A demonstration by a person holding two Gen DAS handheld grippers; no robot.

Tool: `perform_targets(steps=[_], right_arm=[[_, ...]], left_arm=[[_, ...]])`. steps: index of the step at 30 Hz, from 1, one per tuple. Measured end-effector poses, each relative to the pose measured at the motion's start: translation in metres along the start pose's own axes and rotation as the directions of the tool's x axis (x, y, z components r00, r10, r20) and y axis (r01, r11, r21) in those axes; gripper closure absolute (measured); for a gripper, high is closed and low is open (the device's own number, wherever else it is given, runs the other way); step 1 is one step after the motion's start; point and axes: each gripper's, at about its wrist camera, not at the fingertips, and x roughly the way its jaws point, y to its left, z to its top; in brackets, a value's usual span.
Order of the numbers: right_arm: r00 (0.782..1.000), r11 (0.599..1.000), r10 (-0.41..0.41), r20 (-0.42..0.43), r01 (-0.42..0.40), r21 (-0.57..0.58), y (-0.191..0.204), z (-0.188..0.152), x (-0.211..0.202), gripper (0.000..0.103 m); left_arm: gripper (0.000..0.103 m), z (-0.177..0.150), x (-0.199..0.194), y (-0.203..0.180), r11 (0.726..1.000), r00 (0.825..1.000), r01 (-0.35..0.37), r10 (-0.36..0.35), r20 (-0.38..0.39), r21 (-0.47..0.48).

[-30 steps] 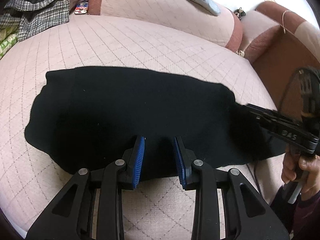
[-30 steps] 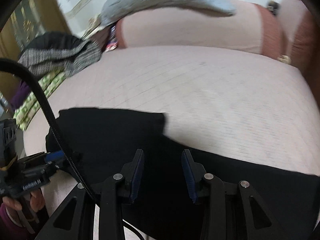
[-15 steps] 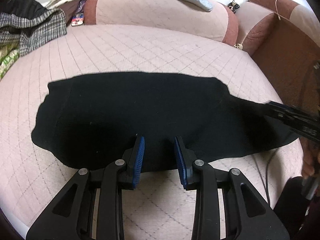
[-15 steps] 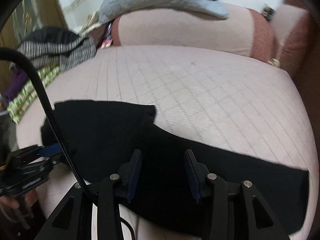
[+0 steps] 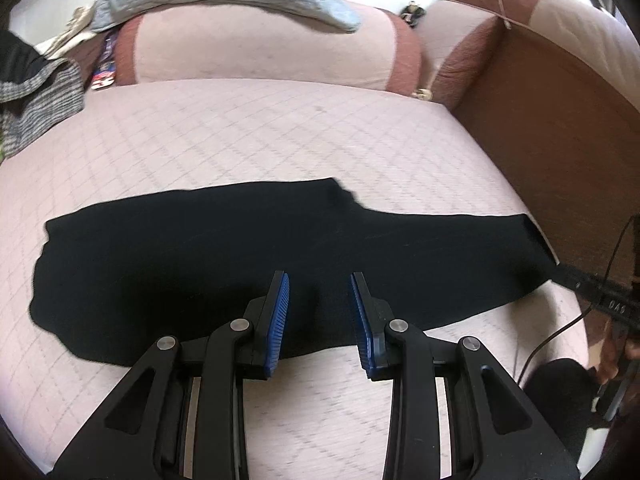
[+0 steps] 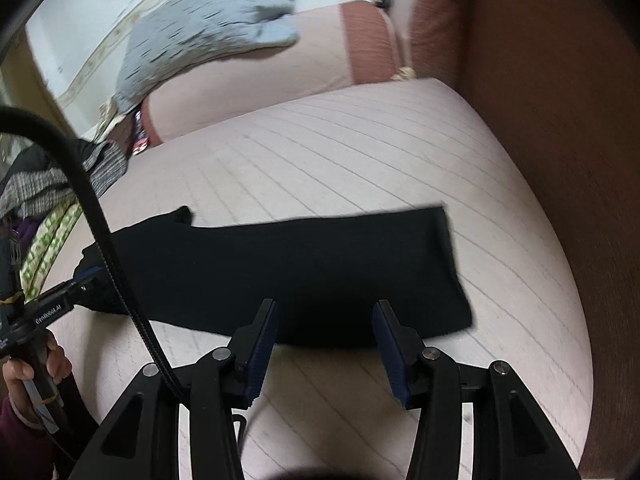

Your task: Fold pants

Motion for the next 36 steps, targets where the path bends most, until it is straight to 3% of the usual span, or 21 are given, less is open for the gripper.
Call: perform_targets(steps=[7,12,19,22,26,29,33,34,36], right_arm=[[1.0,0.996,0.018,-0.009,-0.017,0.093,-0.031,-0.025,-0.002,0.054],[0.998,0.991,0.055,0.01,-0.056,0.12,-0.039,-0.032,-0.002,0.054],[0.991,0.987,0.133,0.014,-0.133,0.092,-0.054,-0.032,0.011,0.052],[0.979,0.975,0.2,0.034,-0.203,0.089,-0.064,-0.032,0.018,0.05],[0.964,0.962,0.26,0.062,-0.265,0.074,-0.07,-0.031,0.024,0.045],[0.953,0.953,0.293,0.08,-0.298,0.055,-0.071,-0.03,0.028,0.038],[0.941,0.944,0.324,0.098,-0.329,0.038,-0.073,-0.029,0.033,0.038],[0.938,0.941,0.33,0.103,-0.335,0.037,-0.074,-0.029,0.034,0.038],[0.933,0.937,0.34,0.115,-0.346,0.04,-0.076,-0.028,0.036,0.038]], left_arm=[[0.073,0.009,0.022,-0.026,0.997,0.995,0.077,-0.076,-0.062,0.021],[0.073,0.027,0.046,-0.06,0.982,0.977,0.178,-0.17,-0.128,0.062],[0.073,0.058,0.097,-0.131,0.926,0.924,0.339,-0.295,-0.242,0.165],[0.073,0.069,0.129,-0.171,0.879,0.876,0.422,-0.334,-0.347,0.221],[0.073,0.08,0.163,-0.212,0.849,0.867,0.433,-0.3,-0.397,0.303],[0.073,0.09,0.179,-0.235,0.819,0.858,0.461,-0.314,-0.407,0.34],[0.073,0.099,0.201,-0.265,0.788,0.811,0.525,-0.349,-0.47,0.321],[0.071,0.099,0.201,-0.269,0.781,0.806,0.534,-0.354,-0.475,0.324],[0.048,0.096,0.204,-0.284,0.75,0.788,0.566,-0.369,-0.492,0.343]])
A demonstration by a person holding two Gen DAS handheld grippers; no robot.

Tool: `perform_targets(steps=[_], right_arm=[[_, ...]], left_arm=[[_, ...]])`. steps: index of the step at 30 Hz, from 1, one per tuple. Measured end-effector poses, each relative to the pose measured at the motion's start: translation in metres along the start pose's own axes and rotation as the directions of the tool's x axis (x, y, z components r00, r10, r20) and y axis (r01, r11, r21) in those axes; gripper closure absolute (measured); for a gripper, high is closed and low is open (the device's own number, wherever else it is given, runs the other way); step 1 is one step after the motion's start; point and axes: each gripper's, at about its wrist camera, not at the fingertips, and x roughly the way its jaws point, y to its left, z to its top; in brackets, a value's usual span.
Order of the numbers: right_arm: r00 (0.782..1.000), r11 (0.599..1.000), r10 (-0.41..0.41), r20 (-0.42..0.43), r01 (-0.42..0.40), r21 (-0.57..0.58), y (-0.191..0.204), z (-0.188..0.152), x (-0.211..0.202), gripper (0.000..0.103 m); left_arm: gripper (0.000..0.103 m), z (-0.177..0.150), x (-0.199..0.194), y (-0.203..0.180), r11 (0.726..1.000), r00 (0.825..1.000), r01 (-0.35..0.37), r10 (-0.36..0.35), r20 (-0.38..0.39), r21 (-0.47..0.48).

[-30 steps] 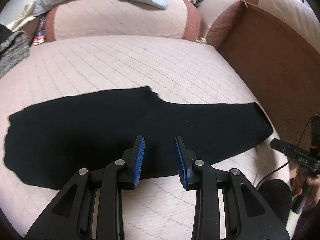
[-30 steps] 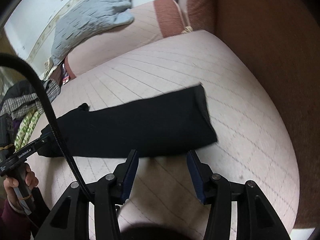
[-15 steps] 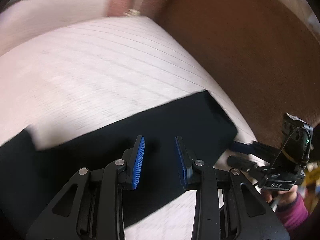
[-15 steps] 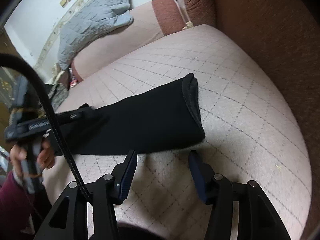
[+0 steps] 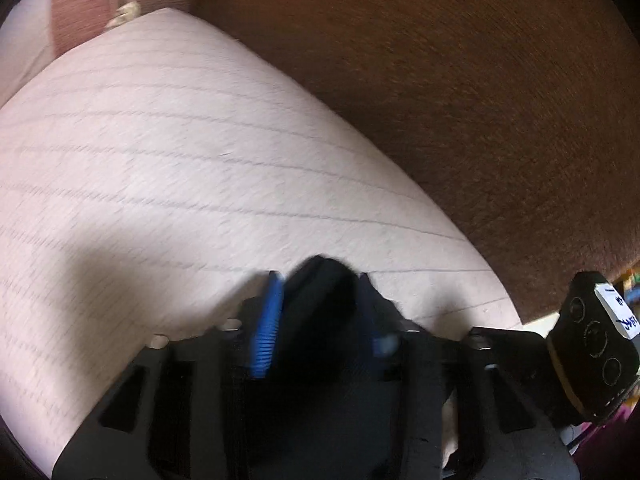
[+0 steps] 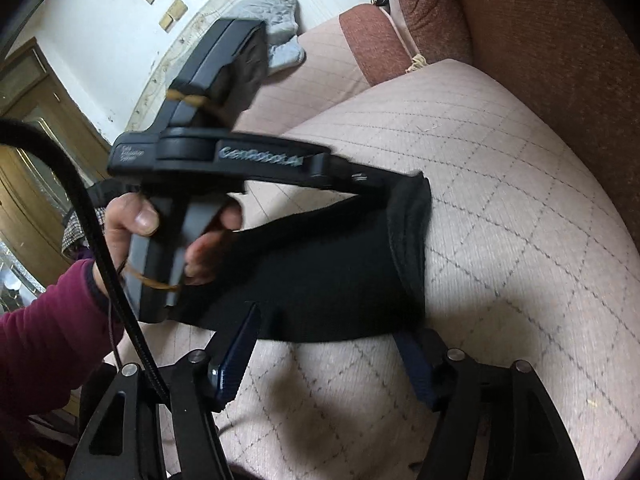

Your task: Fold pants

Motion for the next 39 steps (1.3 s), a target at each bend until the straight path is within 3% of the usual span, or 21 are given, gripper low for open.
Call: perform_targets(steps=[3,5,6,8,10,12,17,22,27,29,31,33,34,35,36,38,39], right_arm=[[1.0,1.0,-0.015,0.006,0.015,-0.015,0.0,0.002,0.004,0.042],[0.997,0.997,-0.071,0.0,0.071,0.002,-0.004,0.004,0.009,0.081],[0.998,0.997,-0.06,-0.002,0.06,0.047,-0.01,0.006,0.011,0.087],[0.999,0.996,-0.032,-0.001,0.032,0.078,-0.015,0.008,0.013,0.092],[0.998,0.997,-0.06,0.008,0.06,0.045,-0.007,0.008,0.012,0.093],[0.995,0.995,-0.096,0.009,0.096,0.007,0.003,0.009,0.011,0.094],[0.994,0.99,-0.107,0.017,0.109,-0.086,0.038,0.024,-0.002,0.094],[0.998,0.969,-0.065,0.026,0.069,-0.239,0.105,0.046,-0.009,0.094],[0.999,0.936,0.013,-0.031,-0.023,-0.353,0.176,0.055,0.022,0.094],[0.996,0.927,0.038,-0.083,-0.067,-0.37,0.199,0.049,0.051,0.094],[0.98,0.933,0.069,-0.187,-0.13,-0.337,0.215,0.035,0.097,0.093],[0.949,0.952,0.057,-0.309,-0.145,-0.27,0.217,0.016,0.151,0.088],[0.934,0.96,0.046,-0.356,-0.139,-0.242,0.216,0.009,0.167,0.079],[0.919,0.97,0.053,-0.39,-0.14,-0.198,0.214,0.001,0.179,0.077],[0.931,0.969,0.076,-0.357,-0.154,-0.195,0.215,0.003,0.172,0.076],[0.93,0.956,0.155,-0.333,-0.225,-0.186,0.216,0.009,0.149,0.06],[0.937,0.953,0.186,-0.295,-0.246,-0.179,0.213,0.015,0.132,0.055]], left_arm=[[0.045,0.0,0.011,-0.012,0.998,1.0,-0.027,0.027,0.009,0.063],[0.046,-0.004,0.015,-0.018,0.994,0.998,-0.054,0.051,0.038,0.092],[0.052,-0.006,0.018,-0.021,0.992,0.997,-0.068,0.063,0.05,0.103],[0.062,-0.01,0.019,-0.025,0.989,0.993,-0.092,0.083,0.08,0.117],[0.074,-0.016,0.015,-0.027,0.99,0.991,-0.097,0.087,0.099,0.101],[0.087,-0.017,0.007,-0.025,0.995,0.992,-0.068,0.06,0.114,0.073],[0.089,-0.029,-0.034,-0.024,0.997,0.982,-0.037,0.025,0.188,0.061],[0.09,-0.056,-0.114,-0.008,1.0,0.945,-0.024,0.019,0.327,0.011],[0.09,-0.117,-0.191,0.036,0.993,0.899,-0.042,0.086,0.43,-0.11],[0.09,-0.15,-0.21,0.068,0.975,0.883,-0.079,0.165,0.439,-0.208],[0.09,-0.177,-0.219,0.092,0.948,0.871,-0.128,0.248,0.424,-0.292],[0.09,-0.209,-0.224,0.122,0.905,0.877,-0.144,0.304,0.373,-0.4],[0.09,-0.223,-0.226,0.135,0.882,0.88,-0.146,0.323,0.349,-0.448],[0.089,-0.235,-0.229,0.144,0.863,0.878,-0.146,0.339,0.338,-0.484],[0.09,-0.246,-0.234,0.149,0.849,0.875,-0.149,0.351,0.333,-0.506],[0.086,-0.261,-0.244,0.15,0.838,0.867,-0.145,0.364,0.34,-0.526],[0.073,-0.269,-0.249,0.147,0.833,0.864,-0.152,0.373,0.338,-0.532]])
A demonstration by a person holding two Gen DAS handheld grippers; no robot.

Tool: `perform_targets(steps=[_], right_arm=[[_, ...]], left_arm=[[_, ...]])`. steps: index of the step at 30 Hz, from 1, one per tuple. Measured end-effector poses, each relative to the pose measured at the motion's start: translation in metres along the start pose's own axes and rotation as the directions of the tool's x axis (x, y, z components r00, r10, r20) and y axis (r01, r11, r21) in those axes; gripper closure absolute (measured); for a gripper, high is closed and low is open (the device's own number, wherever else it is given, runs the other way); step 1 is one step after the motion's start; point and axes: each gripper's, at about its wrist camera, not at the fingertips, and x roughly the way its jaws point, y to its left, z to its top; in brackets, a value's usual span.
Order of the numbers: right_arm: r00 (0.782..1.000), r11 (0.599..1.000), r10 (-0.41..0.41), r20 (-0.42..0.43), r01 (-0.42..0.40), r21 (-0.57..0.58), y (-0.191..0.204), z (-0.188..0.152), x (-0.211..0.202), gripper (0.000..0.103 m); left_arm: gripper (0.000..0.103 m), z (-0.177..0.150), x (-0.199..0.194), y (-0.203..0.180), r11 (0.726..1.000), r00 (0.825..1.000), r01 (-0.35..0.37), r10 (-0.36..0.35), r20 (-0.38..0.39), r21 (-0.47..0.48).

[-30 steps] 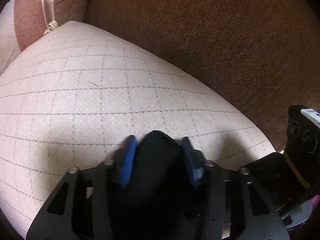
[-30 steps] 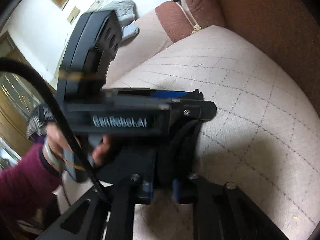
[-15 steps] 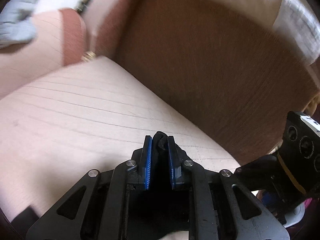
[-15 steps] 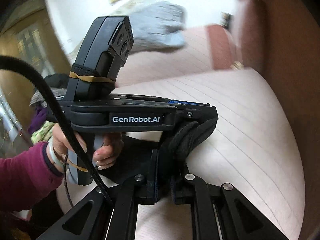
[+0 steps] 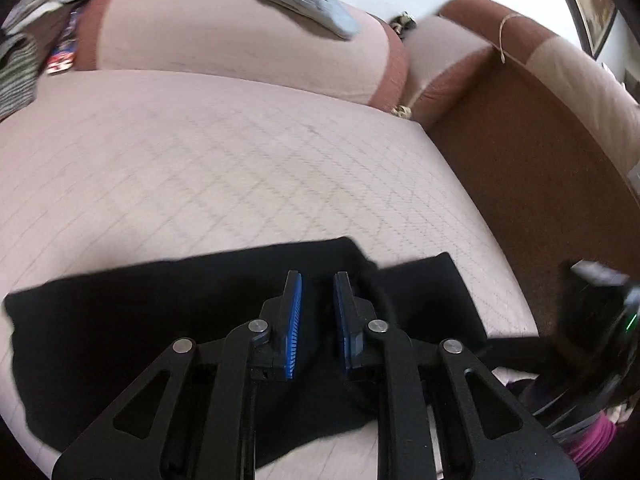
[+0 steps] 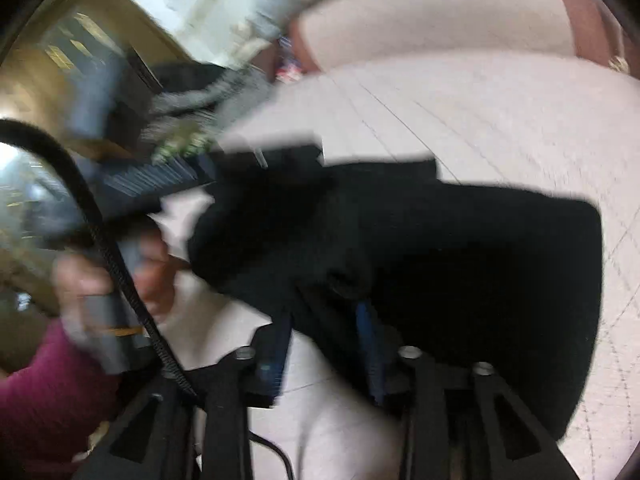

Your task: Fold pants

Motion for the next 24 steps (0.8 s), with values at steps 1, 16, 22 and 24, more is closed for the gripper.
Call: perform_targets(steps=[1,16,22,24], right_arm=[[0.999,1.0,-0.013,0.049,0.013,0.005,-0.002,-0.001,-0.019,0.048],[0.9,0.9,-0.434,0.044,0.433,0.045,-0.052,-0.003,-0.014,0.048],[0.896,0.896,-0.442,0.044,0.44,0.055,-0.05,-0.004,-0.021,0.048],[0.911,0.913,-0.407,0.067,0.403,0.069,-0.045,-0.007,-0.03,0.048]], left_arm=[[0.063,-0.003,-0.006,0.001,1.0,1.0,-0.002,0.002,-0.002,0.002],[0.043,-0.041,0.057,-0.056,0.947,0.954,-0.292,0.298,-0.021,0.136],[0.043,-0.031,0.05,-0.039,0.951,0.954,-0.295,0.298,-0.022,0.091],[0.043,-0.032,0.046,-0.036,0.953,0.955,-0.292,0.295,-0.023,0.084]])
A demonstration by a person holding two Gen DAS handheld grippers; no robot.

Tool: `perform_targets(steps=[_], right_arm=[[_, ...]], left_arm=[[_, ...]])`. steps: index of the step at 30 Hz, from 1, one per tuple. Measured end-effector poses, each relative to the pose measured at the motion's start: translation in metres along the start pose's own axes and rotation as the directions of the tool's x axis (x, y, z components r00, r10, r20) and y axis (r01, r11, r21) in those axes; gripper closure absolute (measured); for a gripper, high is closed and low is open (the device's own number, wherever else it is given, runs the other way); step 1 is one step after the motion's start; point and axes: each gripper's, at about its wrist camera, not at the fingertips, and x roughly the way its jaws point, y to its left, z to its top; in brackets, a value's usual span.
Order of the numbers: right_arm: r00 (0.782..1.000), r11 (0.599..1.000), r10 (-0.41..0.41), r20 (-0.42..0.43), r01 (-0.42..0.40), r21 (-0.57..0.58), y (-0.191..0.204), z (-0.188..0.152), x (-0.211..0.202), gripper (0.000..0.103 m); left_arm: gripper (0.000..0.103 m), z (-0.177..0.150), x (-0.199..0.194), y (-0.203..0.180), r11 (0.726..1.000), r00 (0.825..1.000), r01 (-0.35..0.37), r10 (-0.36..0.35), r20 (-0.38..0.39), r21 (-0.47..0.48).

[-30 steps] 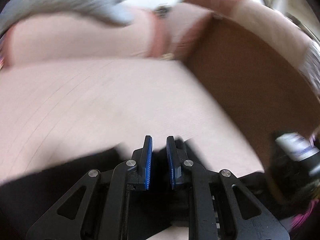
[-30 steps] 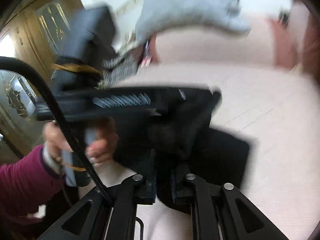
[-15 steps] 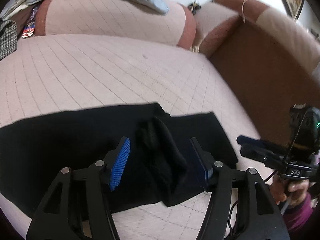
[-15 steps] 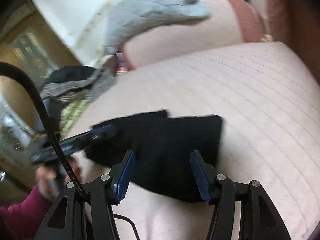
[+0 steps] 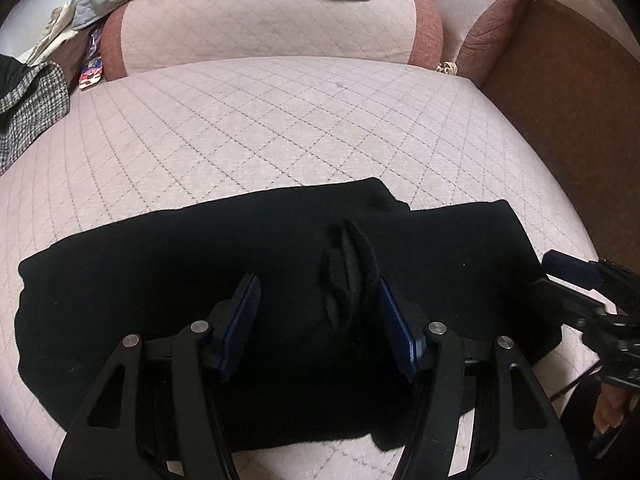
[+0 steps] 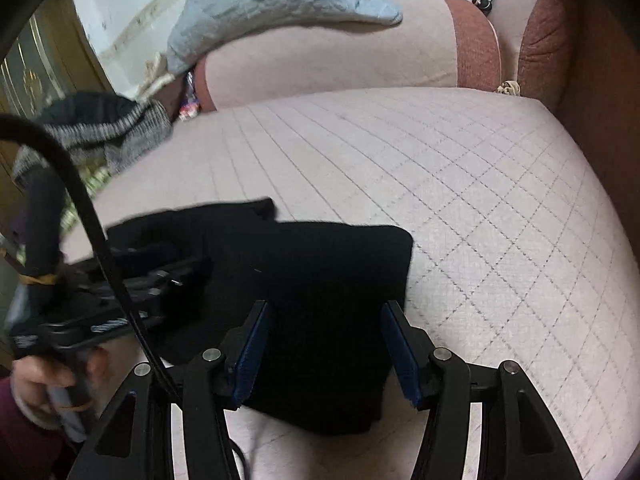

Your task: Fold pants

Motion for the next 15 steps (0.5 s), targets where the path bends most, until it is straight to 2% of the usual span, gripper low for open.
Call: perform_targets(steps=[3,6,10,15], right_arm=[[0.999,0.999,0.036,0.007,-0.036,-0.037,0.014,-0.003,-0.003,0.048],[0.999,0.996,0.028,-0.019,-0.03,-0.087,0.027,-0.008,0.008,0.048],[0.999,0.995,0.016,-0.036,-0.02,-0.102,0.035,-0.009,0.014,0.048],[0.997,0.99,0.078,-0.002,-0.078,-0.118,0.053,-0.006,0.007,0.048]], left_arm=[[0.043,-0.006,-0.006,0.009,0.999,1.0,0.012,-0.013,-0.012,-0.043],[0.043,-0.014,-0.014,0.021,0.994,0.999,0.024,-0.026,-0.019,-0.109],[0.043,-0.026,-0.032,0.031,0.989,1.0,-0.002,0.003,0.007,-0.151],[0.043,-0.038,-0.052,0.043,0.983,0.998,-0.033,0.041,0.041,-0.179]])
